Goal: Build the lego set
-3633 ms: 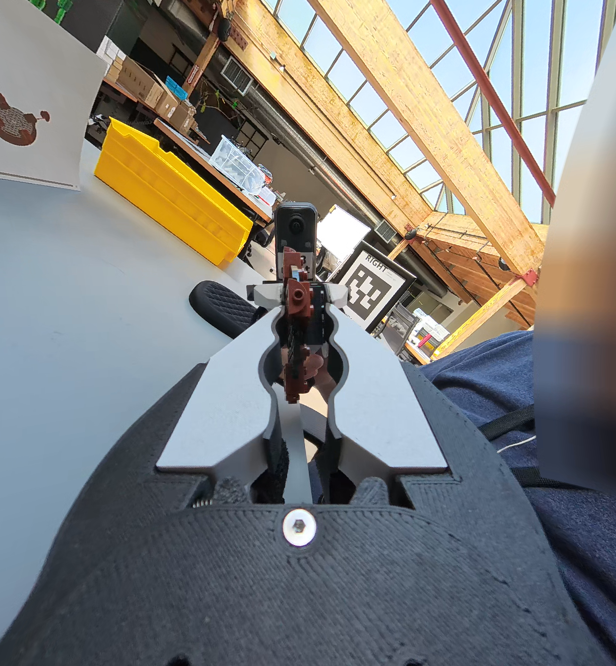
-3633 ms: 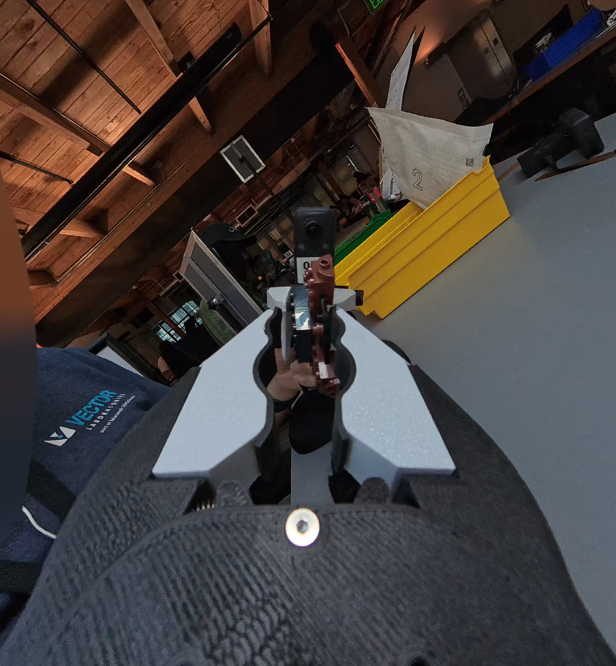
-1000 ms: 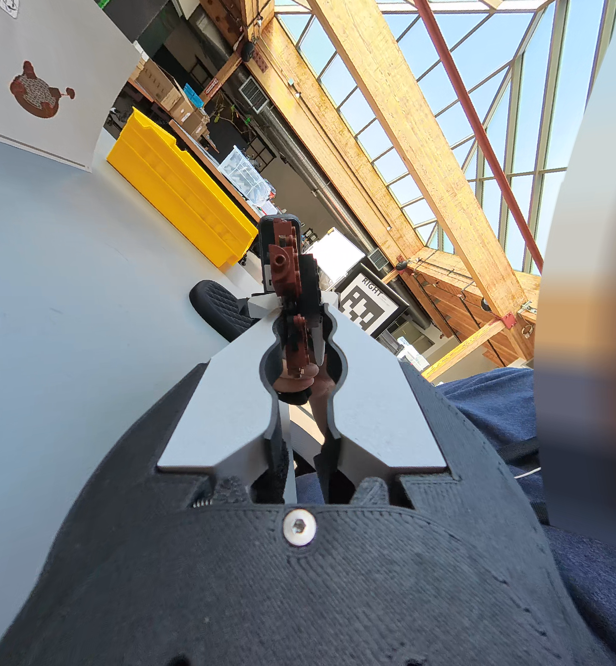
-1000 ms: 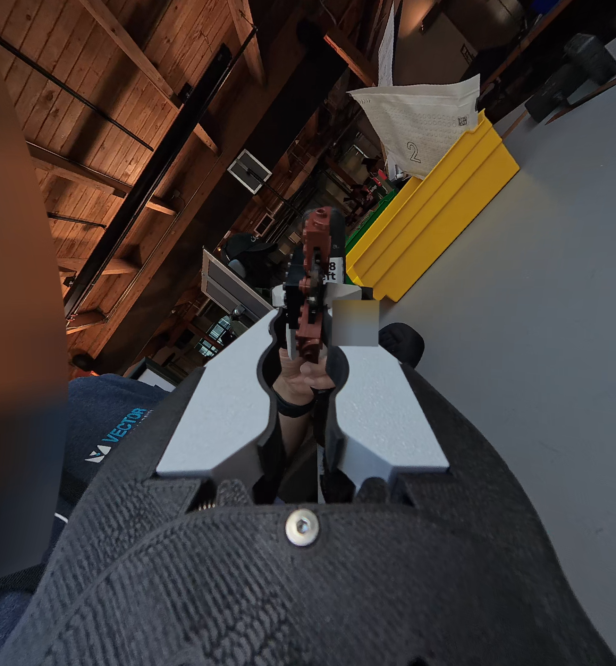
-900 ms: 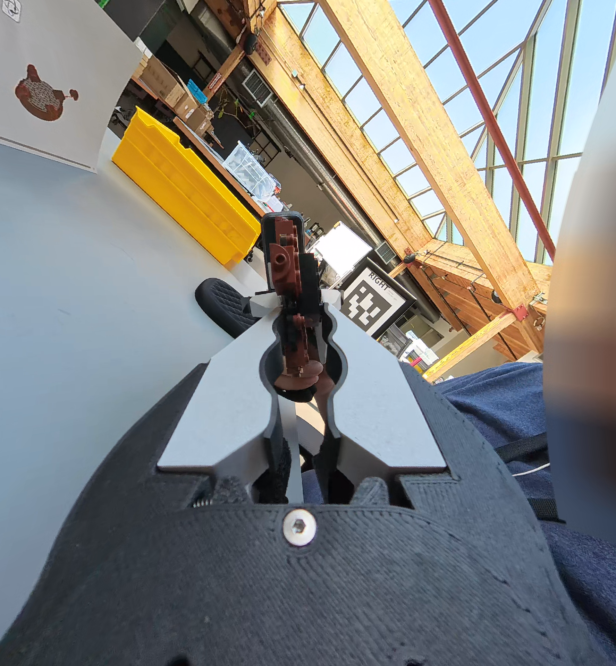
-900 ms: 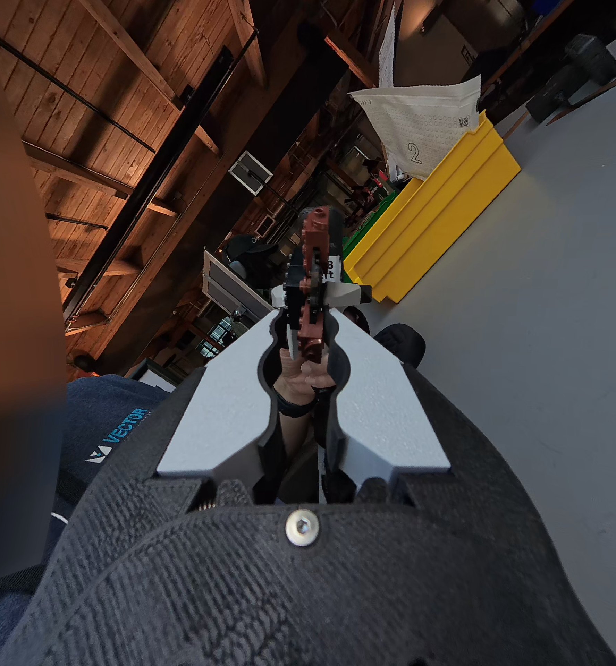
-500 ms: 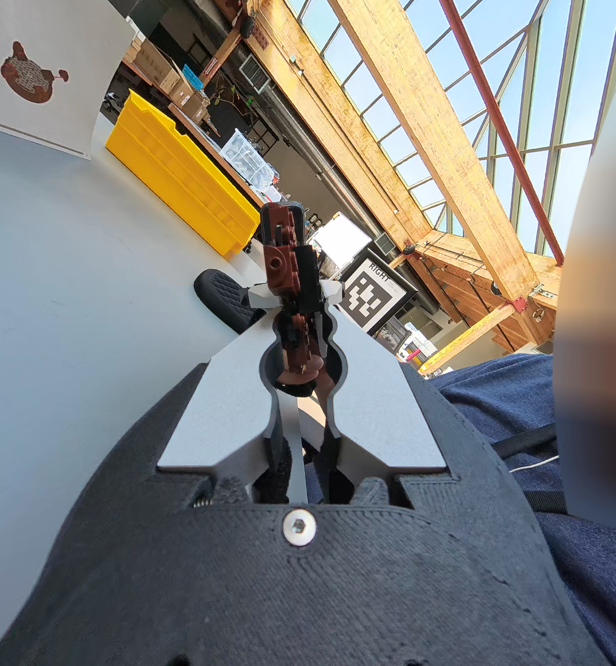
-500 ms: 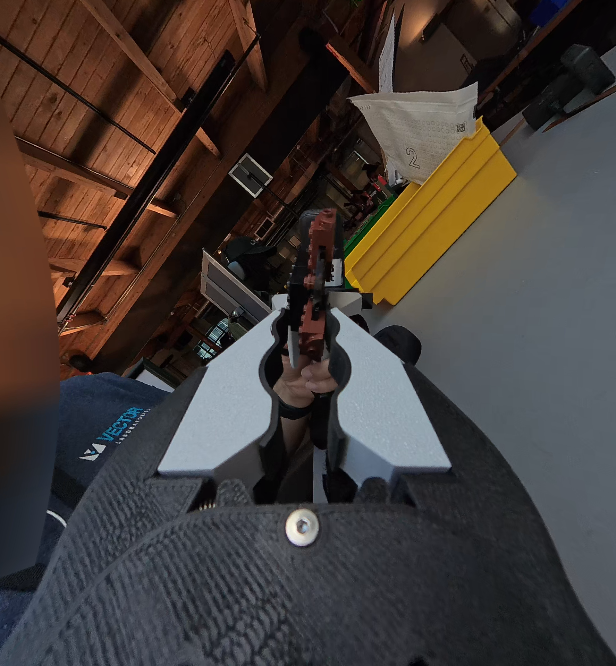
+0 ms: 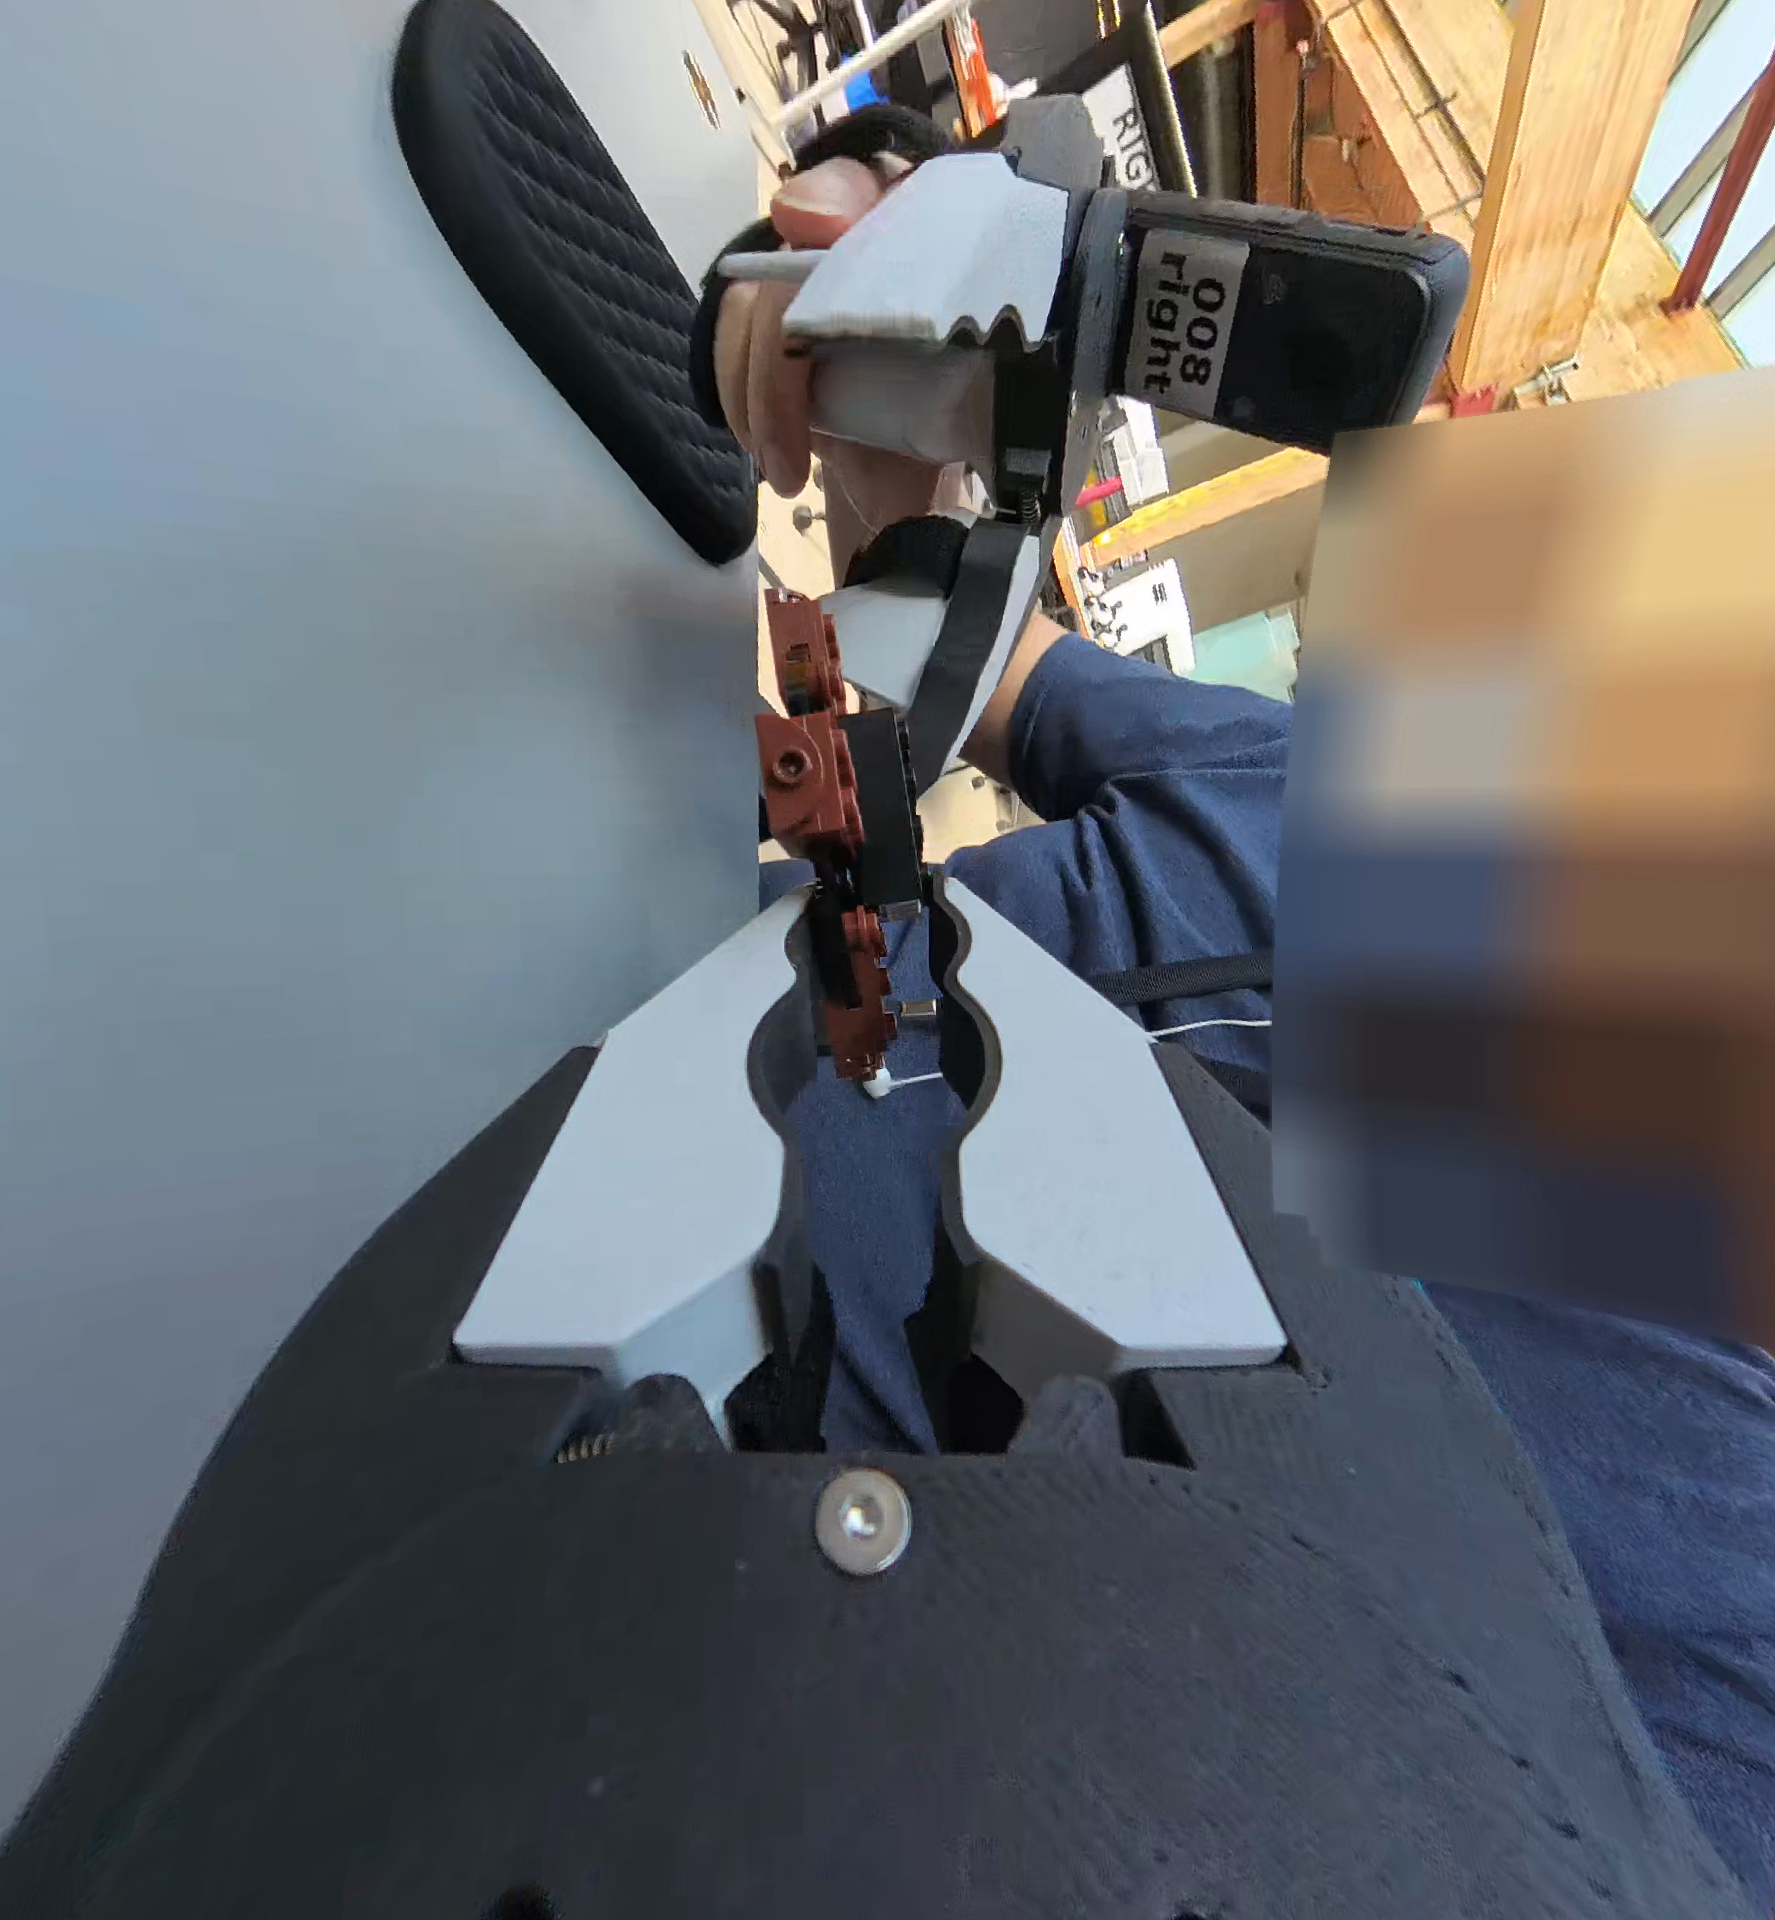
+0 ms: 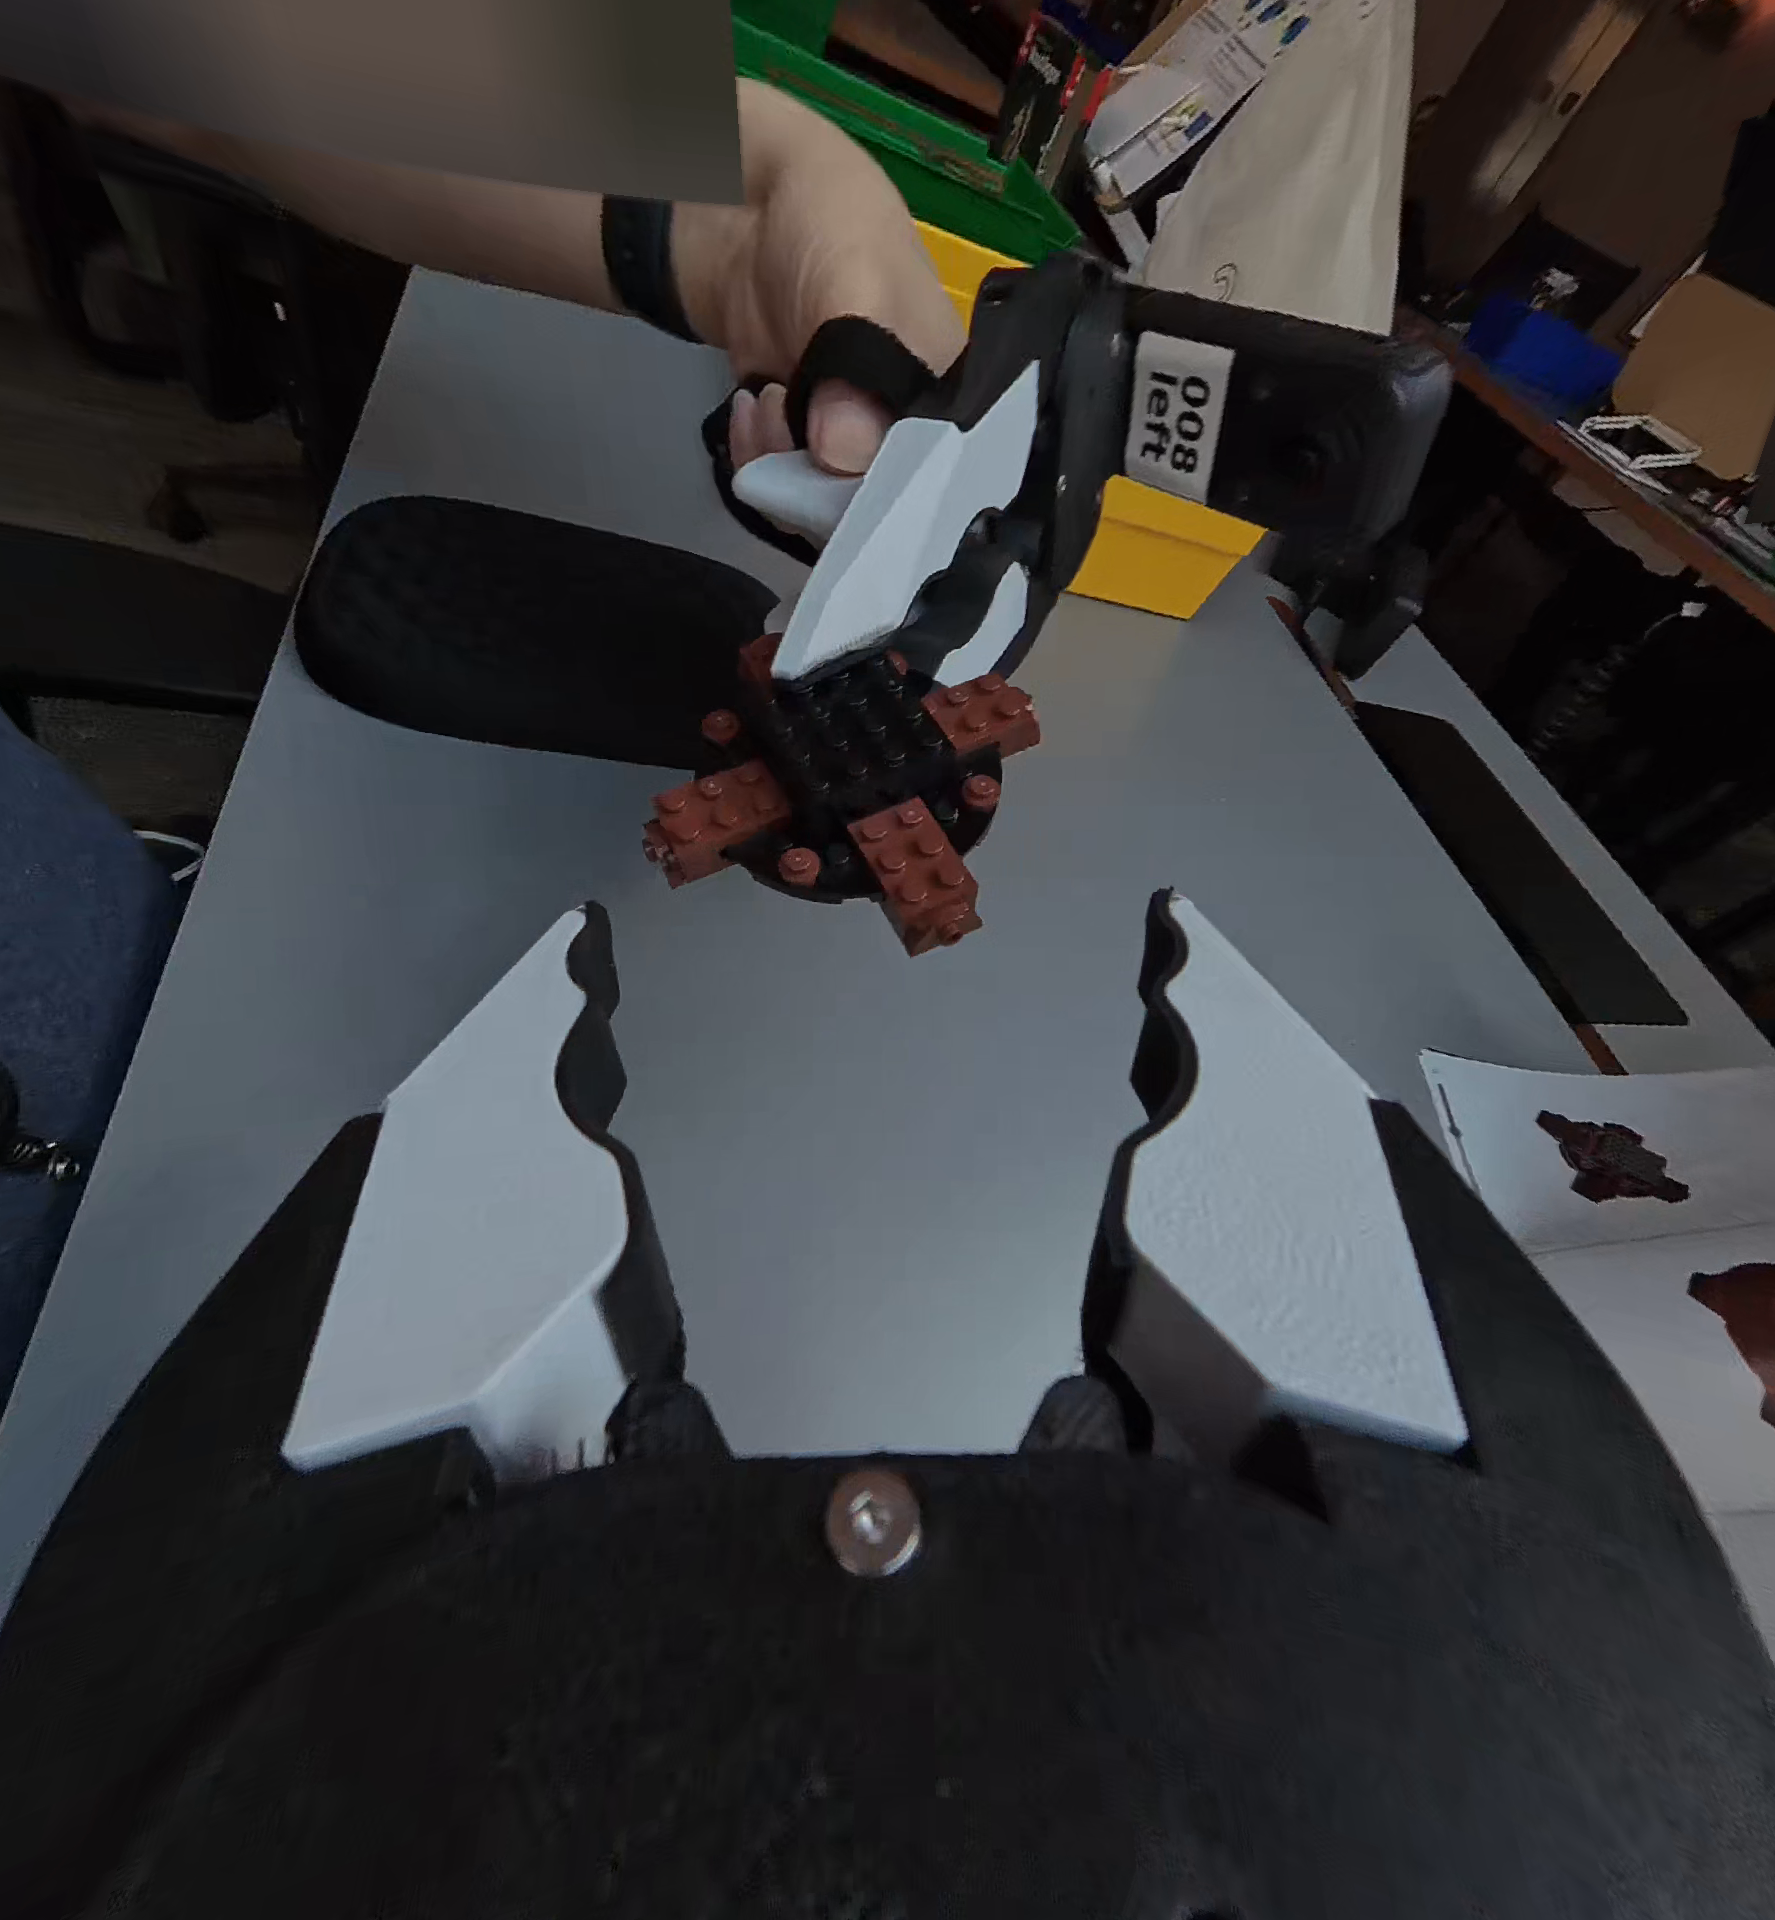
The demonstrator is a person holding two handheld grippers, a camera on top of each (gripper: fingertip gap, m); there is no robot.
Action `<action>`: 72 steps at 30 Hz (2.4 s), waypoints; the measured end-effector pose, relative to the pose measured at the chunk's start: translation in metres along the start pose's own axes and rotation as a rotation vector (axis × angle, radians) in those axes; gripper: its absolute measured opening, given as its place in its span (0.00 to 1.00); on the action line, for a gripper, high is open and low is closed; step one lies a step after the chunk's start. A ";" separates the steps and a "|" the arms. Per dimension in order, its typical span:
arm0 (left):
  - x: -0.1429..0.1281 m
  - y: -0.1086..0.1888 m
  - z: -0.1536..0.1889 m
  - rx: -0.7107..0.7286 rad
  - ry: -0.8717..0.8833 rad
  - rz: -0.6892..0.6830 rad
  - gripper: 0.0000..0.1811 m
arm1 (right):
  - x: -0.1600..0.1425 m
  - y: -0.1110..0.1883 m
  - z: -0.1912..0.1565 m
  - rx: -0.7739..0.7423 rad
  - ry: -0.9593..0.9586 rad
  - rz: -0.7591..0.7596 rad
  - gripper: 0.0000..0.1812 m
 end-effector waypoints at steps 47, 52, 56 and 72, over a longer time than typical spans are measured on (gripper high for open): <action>0.040 0.094 -0.091 0.386 -0.034 0.246 0.11 | -0.081 -0.090 0.084 0.089 -0.286 -0.288 0.32; 0.072 0.120 -0.080 0.451 -0.117 0.450 0.11 | -0.076 -0.080 0.092 0.035 -0.334 -0.177 0.34; 0.100 0.124 -0.050 0.439 -0.279 0.533 0.11 | -0.071 -0.060 0.097 0.023 -0.431 -0.040 0.37; 0.094 0.138 -0.006 0.607 -0.537 0.494 0.16 | -0.081 -0.047 0.103 0.034 -0.435 -0.111 0.35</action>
Point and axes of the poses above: each gripper's, where its closed fingertips meet, y back along the fingers, x out of its top, z = x × y across the jaws, the point moved 8 cm from there along y, back along the fingers, and after that the axes turned 6 degrees about -y, right-handed, at the moved point
